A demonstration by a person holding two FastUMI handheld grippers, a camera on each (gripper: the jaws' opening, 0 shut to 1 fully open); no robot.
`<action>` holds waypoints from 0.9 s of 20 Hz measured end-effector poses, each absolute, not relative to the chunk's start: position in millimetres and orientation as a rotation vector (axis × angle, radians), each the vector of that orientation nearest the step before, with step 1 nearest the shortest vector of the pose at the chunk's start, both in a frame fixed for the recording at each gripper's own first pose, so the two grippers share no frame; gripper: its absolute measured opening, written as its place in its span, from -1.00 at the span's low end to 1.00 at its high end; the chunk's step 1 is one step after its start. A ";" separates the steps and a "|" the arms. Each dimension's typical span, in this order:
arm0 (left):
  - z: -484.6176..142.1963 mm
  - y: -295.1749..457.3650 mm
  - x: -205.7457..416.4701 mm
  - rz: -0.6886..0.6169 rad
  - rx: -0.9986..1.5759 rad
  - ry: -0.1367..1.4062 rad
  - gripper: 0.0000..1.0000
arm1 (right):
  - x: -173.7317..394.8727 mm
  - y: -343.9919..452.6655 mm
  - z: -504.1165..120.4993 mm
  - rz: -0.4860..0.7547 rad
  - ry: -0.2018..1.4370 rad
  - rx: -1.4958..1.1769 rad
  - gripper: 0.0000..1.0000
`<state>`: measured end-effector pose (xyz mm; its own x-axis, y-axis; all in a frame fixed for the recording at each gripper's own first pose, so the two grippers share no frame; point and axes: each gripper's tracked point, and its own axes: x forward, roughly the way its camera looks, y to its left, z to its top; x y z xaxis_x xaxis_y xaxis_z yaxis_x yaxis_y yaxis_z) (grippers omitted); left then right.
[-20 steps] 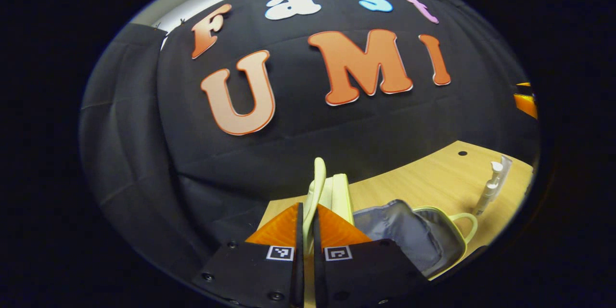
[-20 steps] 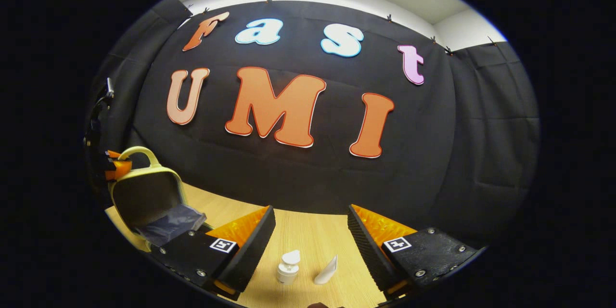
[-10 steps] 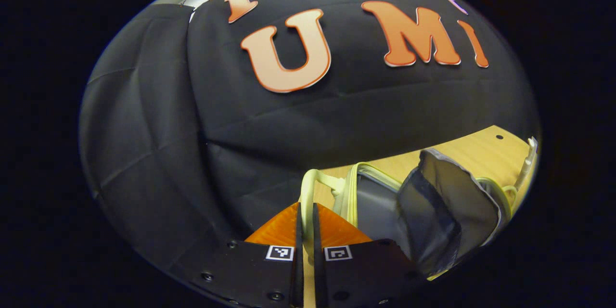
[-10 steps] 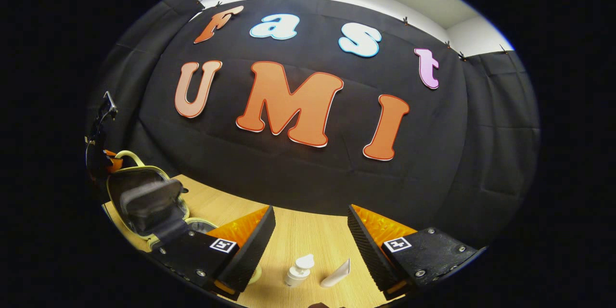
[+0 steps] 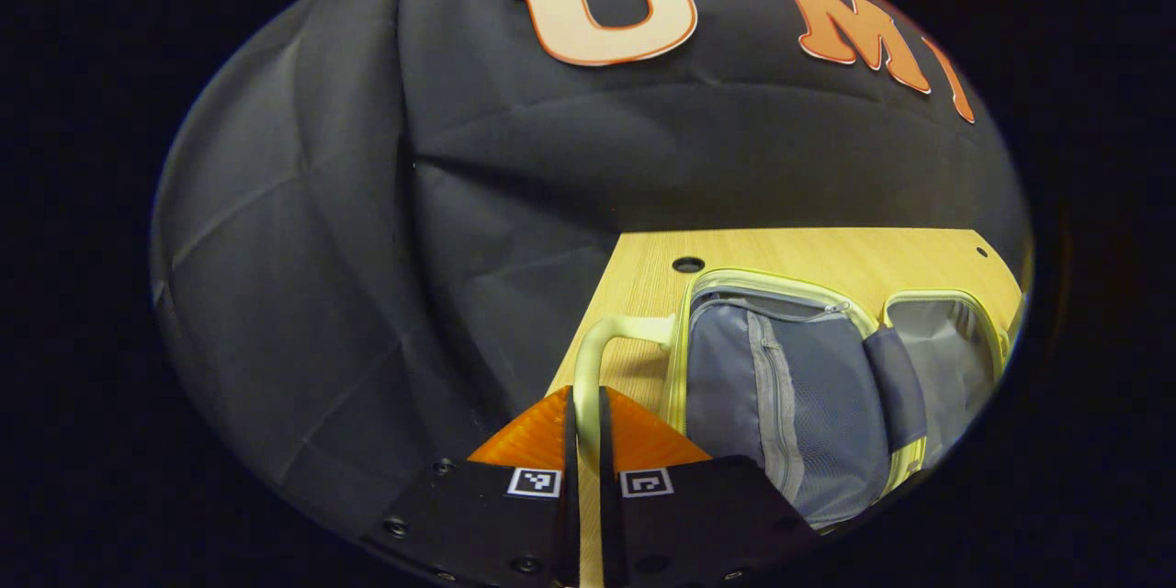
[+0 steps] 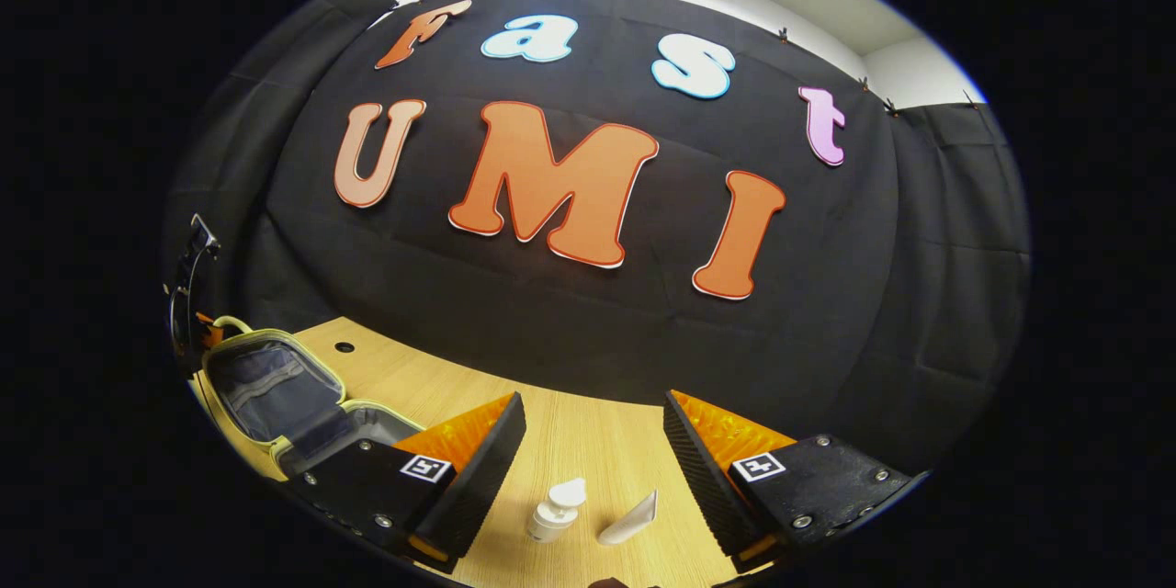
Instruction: First open the suitcase, pack the skin care products into it, and then close the suitcase.
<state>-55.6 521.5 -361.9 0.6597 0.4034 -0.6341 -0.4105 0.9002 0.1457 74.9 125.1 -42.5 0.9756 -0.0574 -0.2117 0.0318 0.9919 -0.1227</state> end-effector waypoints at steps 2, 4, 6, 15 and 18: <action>-376.5 528.1 -68.4 0.504 0.021 0.761 -0.68 | 71.8 128.2 -46.9 -0.035 0.227 -0.100 0.91; -373.2 521.5 -70.9 0.490 0.013 0.758 -0.69 | 68.2 128.7 -52.8 -0.031 0.243 -0.077 0.91; -354.6 504.1 -62.9 0.463 0.029 0.709 -0.62 | 63.7 124.9 -57.6 -0.030 0.256 -0.057 0.91; -274.0 382.8 -29.8 0.260 0.143 0.525 0.57 | 53.2 86.5 -89.8 -0.024 0.297 -0.025 0.92; -247.5 336.6 -23.6 0.225 0.164 0.471 0.70 | 49.5 71.6 -103.3 -0.012 0.312 -0.027 0.92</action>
